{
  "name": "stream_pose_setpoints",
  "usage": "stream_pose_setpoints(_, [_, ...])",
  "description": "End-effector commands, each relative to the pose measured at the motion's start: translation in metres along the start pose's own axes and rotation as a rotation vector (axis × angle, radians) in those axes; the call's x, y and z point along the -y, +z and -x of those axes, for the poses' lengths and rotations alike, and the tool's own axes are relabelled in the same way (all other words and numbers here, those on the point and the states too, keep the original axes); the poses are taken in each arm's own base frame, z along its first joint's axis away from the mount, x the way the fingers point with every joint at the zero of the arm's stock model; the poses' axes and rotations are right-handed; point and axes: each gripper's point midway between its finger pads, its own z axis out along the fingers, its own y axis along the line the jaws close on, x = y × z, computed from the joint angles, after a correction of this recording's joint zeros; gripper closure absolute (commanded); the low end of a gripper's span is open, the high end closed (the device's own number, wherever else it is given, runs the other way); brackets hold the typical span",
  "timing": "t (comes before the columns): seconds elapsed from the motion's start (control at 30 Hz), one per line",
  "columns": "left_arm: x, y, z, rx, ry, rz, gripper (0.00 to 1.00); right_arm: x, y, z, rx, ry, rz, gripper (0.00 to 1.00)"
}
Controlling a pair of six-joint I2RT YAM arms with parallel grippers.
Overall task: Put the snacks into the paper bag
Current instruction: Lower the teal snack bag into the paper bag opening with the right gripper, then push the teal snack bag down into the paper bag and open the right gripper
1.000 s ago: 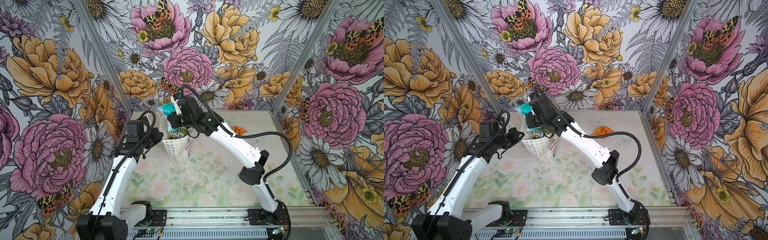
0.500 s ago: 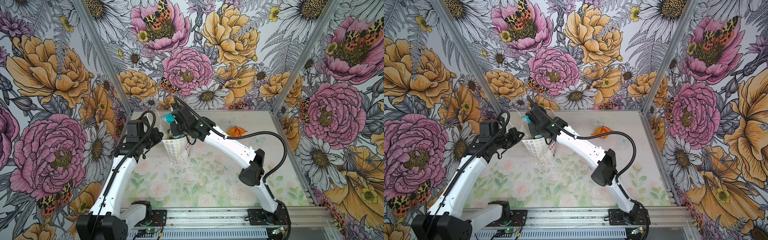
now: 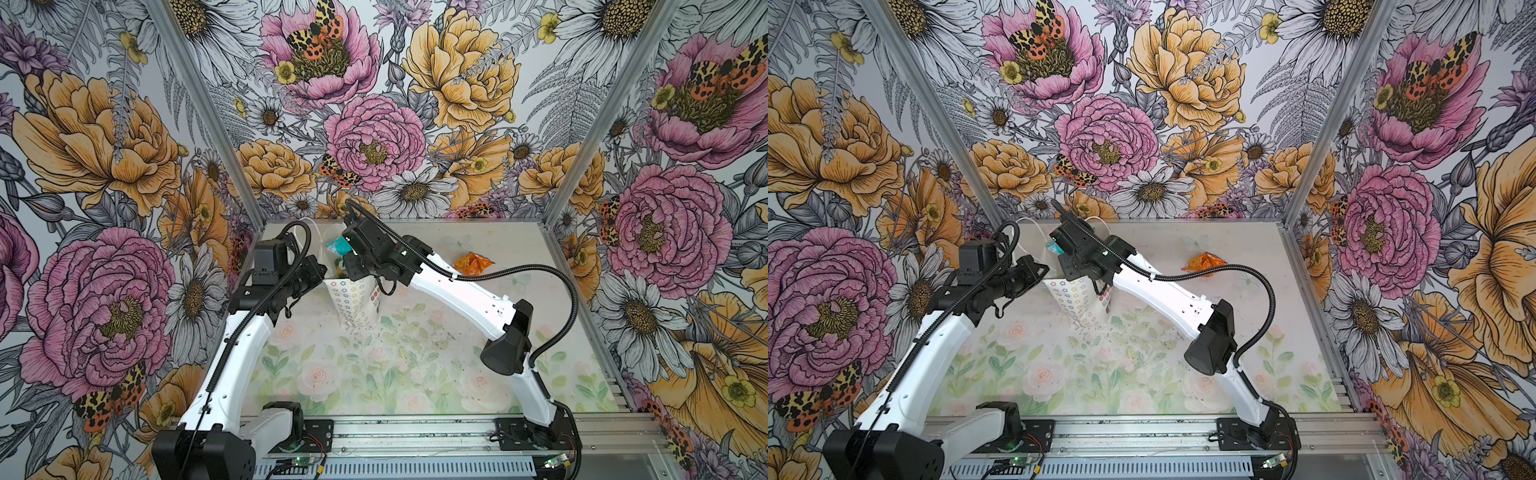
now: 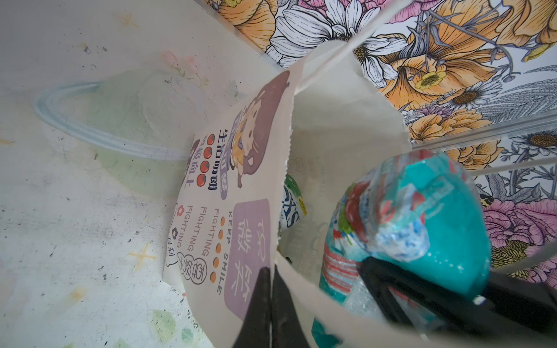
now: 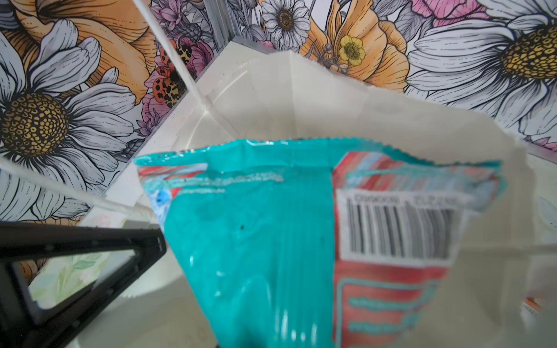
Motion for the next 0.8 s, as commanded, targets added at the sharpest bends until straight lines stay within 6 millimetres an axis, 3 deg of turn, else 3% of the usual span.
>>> stream_pose_setpoints(0.0, [-0.002, 0.001, -0.004, -0.02, -0.011, 0.016, 1.0, -0.006, -0.032, 0.006, 0.008, 0.005, 0.044, 1.0])
stream_pose_setpoints(0.37, [0.003, 0.001, -0.004, -0.019, -0.004, 0.012, 1.0, -0.026, -0.044, -0.017, -0.132, 0.018, 0.169, 1.0])
stream_pose_setpoints(0.6, [0.004, 0.004, -0.005, -0.026, -0.003, 0.013, 1.0, -0.016, -0.044, -0.025, -0.169, 0.004, 0.123, 1.0])
stream_pose_setpoints(0.77, [0.007, 0.004, -0.007, -0.029, 0.003, 0.009, 1.0, -0.014, -0.033, -0.03, -0.187, 0.002, 0.11, 1.0])
